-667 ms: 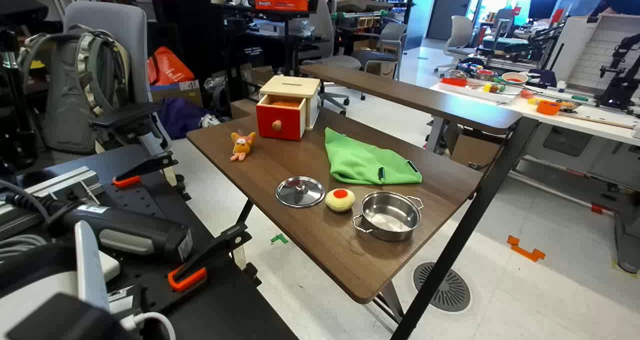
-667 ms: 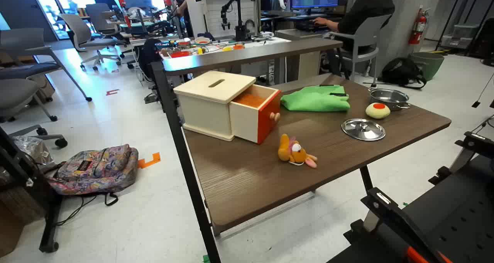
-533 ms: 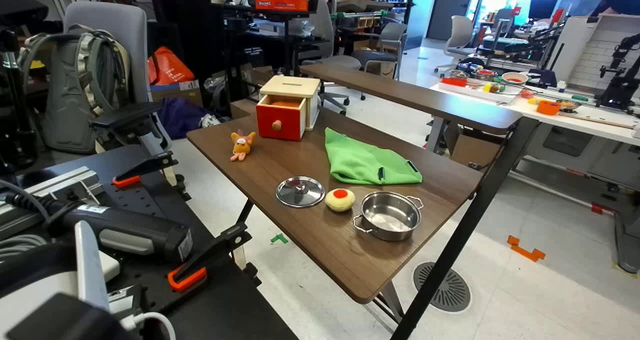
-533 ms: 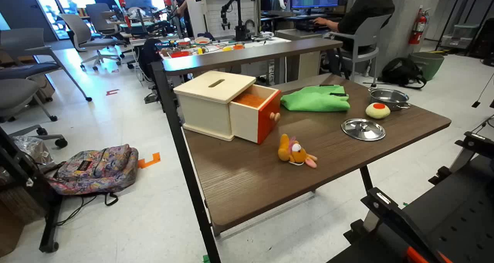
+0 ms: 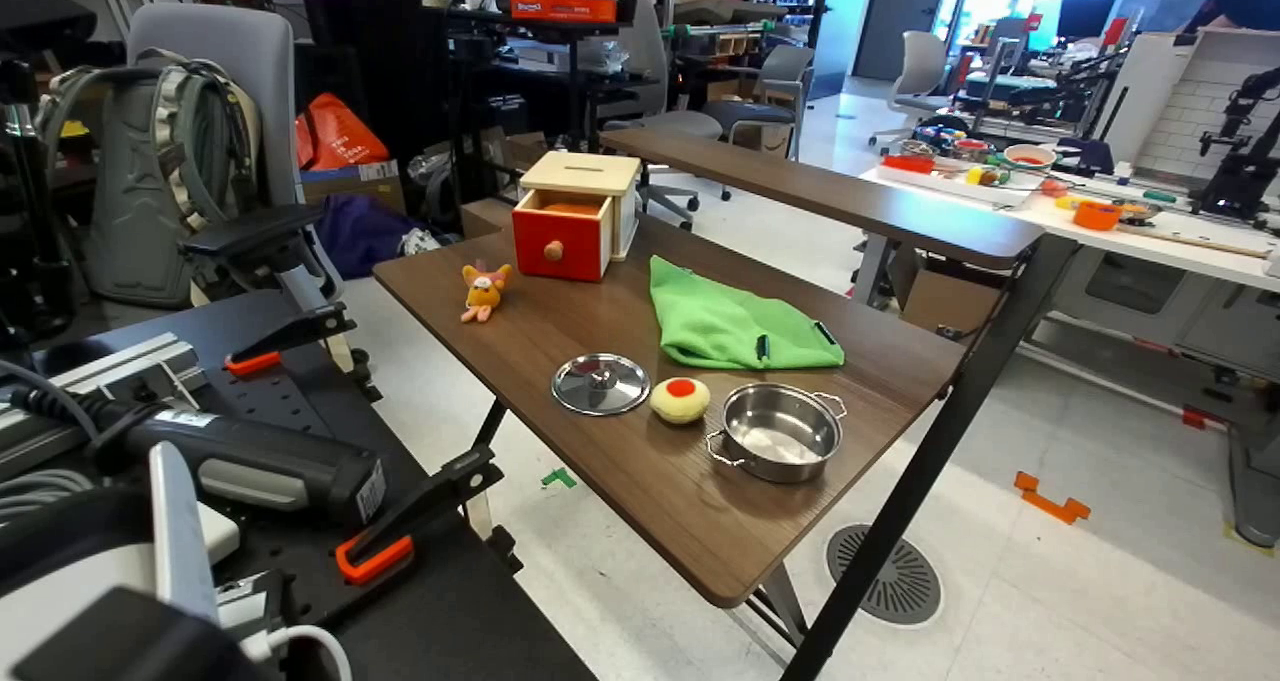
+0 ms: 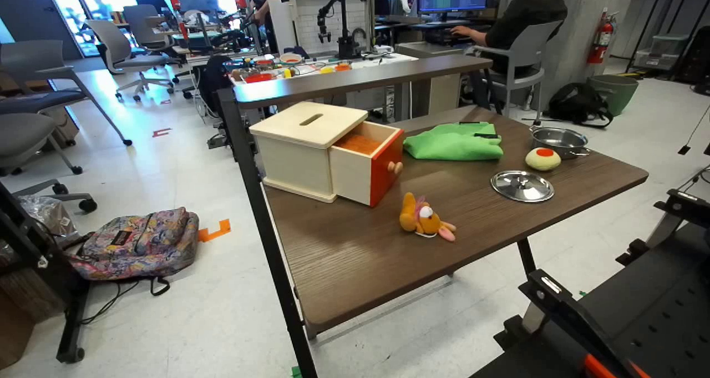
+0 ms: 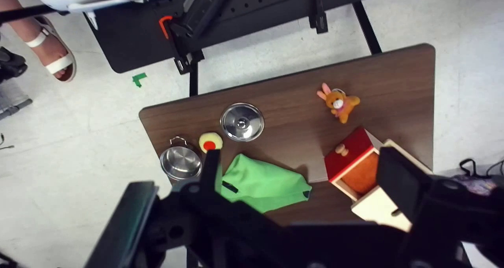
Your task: Unwrap the green cloth
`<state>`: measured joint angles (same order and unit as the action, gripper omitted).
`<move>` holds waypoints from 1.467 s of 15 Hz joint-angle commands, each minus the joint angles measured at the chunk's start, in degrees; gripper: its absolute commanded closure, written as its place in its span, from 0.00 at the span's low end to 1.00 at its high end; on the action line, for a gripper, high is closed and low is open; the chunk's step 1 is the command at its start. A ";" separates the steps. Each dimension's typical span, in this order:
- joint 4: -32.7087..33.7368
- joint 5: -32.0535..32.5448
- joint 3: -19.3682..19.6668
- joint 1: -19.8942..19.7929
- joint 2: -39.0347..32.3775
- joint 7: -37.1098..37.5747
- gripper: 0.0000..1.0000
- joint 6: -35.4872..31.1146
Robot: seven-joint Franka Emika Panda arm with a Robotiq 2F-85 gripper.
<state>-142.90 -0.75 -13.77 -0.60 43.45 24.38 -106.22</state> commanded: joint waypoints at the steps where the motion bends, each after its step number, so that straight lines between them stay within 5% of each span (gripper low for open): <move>1: 7.19 -0.29 2.11 -2.12 -11.50 0.11 0.00 -6.34; 8: 18.90 0.69 8.00 -2.85 -33.20 -5.42 0.00 -12.09; 14: 29.86 0.22 12.65 -2.71 -51.20 -6.04 0.00 -9.33; 22: 42.25 -0.67 16.43 -2.44 -64.49 -5.64 0.00 -7.02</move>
<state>-106.39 -0.50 1.33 -3.75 -17.63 18.54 -117.69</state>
